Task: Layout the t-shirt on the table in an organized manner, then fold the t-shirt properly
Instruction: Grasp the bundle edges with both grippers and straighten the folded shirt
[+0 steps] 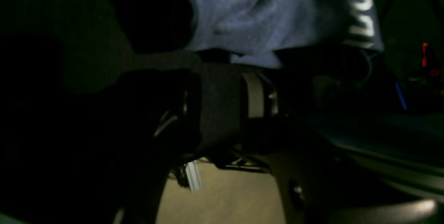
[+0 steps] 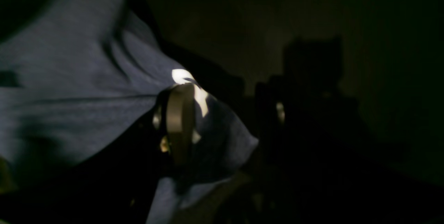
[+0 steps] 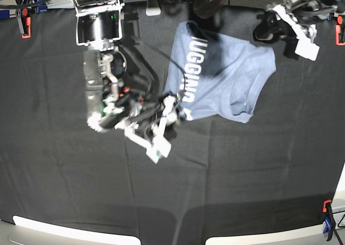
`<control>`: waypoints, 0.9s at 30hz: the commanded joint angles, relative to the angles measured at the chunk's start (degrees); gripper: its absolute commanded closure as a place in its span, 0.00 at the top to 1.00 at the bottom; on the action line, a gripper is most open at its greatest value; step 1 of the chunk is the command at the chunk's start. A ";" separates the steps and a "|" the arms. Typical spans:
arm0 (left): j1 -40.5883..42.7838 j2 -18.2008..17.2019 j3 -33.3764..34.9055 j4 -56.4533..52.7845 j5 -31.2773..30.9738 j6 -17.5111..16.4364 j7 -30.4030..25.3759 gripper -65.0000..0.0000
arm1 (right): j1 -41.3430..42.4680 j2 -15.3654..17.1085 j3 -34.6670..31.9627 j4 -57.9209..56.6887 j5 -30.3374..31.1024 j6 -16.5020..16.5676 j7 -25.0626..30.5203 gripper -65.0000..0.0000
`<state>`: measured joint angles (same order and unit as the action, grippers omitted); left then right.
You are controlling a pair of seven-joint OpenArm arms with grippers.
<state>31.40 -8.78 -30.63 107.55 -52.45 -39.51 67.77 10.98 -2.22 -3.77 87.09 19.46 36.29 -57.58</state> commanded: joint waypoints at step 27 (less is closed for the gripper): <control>-11.78 -0.66 11.08 -16.04 19.56 3.82 -25.38 0.26 | -0.46 2.10 -7.50 -8.44 1.88 3.17 -1.55 0.35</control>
<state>20.08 -8.93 -19.20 90.96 -32.97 -36.18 42.76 9.69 -0.01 -11.20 77.67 20.27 38.74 -58.85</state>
